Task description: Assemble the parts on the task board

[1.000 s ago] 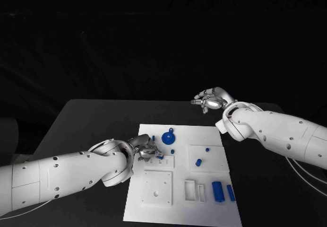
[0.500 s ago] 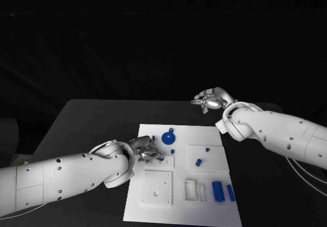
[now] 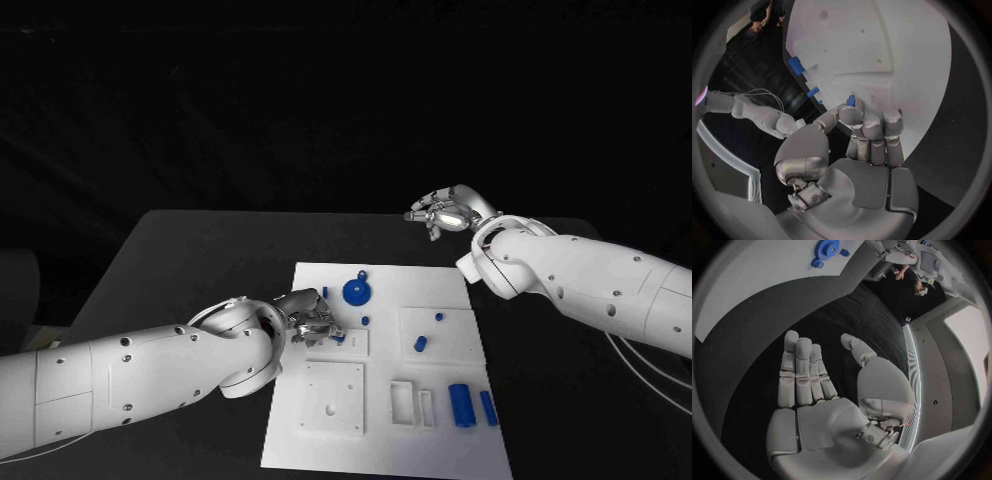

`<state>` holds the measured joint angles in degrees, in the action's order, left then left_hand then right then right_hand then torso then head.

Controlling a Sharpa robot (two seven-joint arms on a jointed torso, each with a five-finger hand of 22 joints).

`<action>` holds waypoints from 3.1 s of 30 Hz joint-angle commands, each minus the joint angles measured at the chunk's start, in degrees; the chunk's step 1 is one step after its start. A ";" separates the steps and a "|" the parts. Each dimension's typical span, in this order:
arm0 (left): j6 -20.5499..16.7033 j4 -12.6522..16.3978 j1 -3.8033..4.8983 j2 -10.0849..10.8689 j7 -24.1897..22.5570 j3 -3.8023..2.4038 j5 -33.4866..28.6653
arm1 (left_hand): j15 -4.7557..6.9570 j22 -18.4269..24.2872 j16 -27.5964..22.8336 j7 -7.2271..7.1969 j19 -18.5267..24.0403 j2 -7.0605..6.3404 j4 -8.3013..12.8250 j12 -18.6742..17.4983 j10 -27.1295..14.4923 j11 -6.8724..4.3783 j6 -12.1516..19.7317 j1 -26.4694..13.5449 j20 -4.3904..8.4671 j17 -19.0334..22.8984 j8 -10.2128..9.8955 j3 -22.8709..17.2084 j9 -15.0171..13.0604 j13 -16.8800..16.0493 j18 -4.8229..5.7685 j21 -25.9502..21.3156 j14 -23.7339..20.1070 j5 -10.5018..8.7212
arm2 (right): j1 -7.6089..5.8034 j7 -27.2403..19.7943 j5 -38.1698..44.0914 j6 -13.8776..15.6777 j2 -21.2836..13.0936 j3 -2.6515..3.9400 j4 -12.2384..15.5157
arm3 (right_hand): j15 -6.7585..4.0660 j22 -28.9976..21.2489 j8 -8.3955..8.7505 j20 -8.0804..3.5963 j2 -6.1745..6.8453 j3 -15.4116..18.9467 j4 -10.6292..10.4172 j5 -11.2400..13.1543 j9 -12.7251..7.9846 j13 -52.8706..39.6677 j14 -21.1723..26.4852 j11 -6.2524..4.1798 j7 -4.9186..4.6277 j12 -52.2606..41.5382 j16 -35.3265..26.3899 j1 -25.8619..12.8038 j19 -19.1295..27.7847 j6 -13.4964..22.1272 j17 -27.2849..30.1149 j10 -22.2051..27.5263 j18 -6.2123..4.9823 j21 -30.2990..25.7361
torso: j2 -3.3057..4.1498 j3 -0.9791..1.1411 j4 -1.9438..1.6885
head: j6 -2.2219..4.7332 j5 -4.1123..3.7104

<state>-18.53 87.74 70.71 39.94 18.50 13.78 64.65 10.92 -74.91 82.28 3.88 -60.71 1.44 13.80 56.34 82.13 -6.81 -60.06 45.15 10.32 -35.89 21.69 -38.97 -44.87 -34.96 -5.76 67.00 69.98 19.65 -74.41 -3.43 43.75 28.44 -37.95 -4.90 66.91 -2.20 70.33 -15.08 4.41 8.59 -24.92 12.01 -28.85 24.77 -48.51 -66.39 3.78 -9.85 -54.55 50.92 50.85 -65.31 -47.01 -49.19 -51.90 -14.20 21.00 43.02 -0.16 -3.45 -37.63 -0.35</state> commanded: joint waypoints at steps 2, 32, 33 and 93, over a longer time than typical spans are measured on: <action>2.15 0.09 -0.11 0.10 0.61 0.05 0.81 | 2.74 -0.18 0.06 -5.54 0.36 0.41 -0.17 0.11 -1.51 -1.17 -11.85 1.21 5.20 0.06 0.26 -0.02 -1.01 0.07 -0.75 0.28 2.27 0.24 | 0.03 -0.13 -0.14 -0.89 0.02 0.03 0.00 | -0.06 0.09 -0.22 0.04 0.17 0.10 -0.26 -0.20 -0.07 0.10 0.38 0.13 -0.43 -0.23 -0.25 -0.57 0.24 0.16 -0.10 0.44 -0.80 -0.24 | 0.00 -0.03 -0.01 | 0.00 0.02; 6.18 0.31 -0.15 0.17 1.90 0.04 0.64 | 2.63 -0.15 0.20 -5.51 0.53 0.67 -0.18 0.20 -1.49 -1.13 -11.91 1.45 5.05 0.25 0.14 0.25 -1.05 0.28 -0.62 0.31 2.25 0.69 | 0.08 -0.09 -0.38 -1.11 0.18 0.02 -0.13 | -0.05 0.12 -0.22 0.05 0.12 0.14 -0.31 -0.28 -0.09 0.26 0.41 0.14 -0.44 -0.34 -0.29 -0.68 0.26 0.20 -0.13 0.53 -0.80 -0.33 | 0.01 -0.01 0.00 | -0.09 0.10; 6.24 0.31 -0.15 0.19 1.94 0.04 0.66 | 2.63 -0.15 0.21 -5.51 0.53 0.68 -0.17 0.20 -1.49 -1.13 -11.92 1.45 5.05 0.25 0.14 0.26 -1.05 0.29 -0.62 0.32 2.25 0.72 | 0.08 -0.08 -0.38 -1.10 0.18 0.02 -0.13 | -0.05 0.12 -0.22 0.05 0.12 0.14 -0.31 -0.28 -0.09 0.26 0.41 0.14 -0.44 -0.34 -0.29 -0.69 0.26 0.20 -0.13 0.53 -0.80 -0.33 | 0.02 -0.02 0.00 | -0.09 0.10; 11.79 -0.32 -0.12 -0.85 4.27 0.00 -0.27 | 2.69 0.25 2.13 -6.08 0.50 1.17 -2.32 3.46 -1.61 -1.62 -13.43 -1.55 4.95 0.99 1.92 1.61 -0.68 0.61 -0.72 0.95 2.47 0.69 | 0.09 -0.04 -0.38 -1.15 0.22 0.02 -0.14 | -0.04 0.23 -0.24 0.03 0.10 0.13 -0.23 -0.43 -0.13 0.56 0.42 0.15 -0.45 -0.60 -0.34 -0.64 0.24 0.23 -0.21 0.67 -0.79 -0.48 | 0.01 0.04 -0.01 | -0.49 0.35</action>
<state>-11.19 87.32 71.46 39.42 21.16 13.03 63.99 10.91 -74.71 84.09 3.68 -60.40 2.58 11.73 59.63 82.07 -6.86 -60.27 43.97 10.23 -34.96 23.47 -37.38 -45.72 -34.40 -5.46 67.66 69.99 20.55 -74.34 -3.22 43.29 27.95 -37.74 -4.91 66.74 -2.20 70.50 -15.08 4.41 8.82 -24.92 12.01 -29.07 24.69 -48.02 -66.39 3.89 -9.98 -54.76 50.92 50.62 -65.31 -46.76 -49.31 -51.61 -14.18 20.77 43.03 -0.12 -3.46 -38.08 -0.01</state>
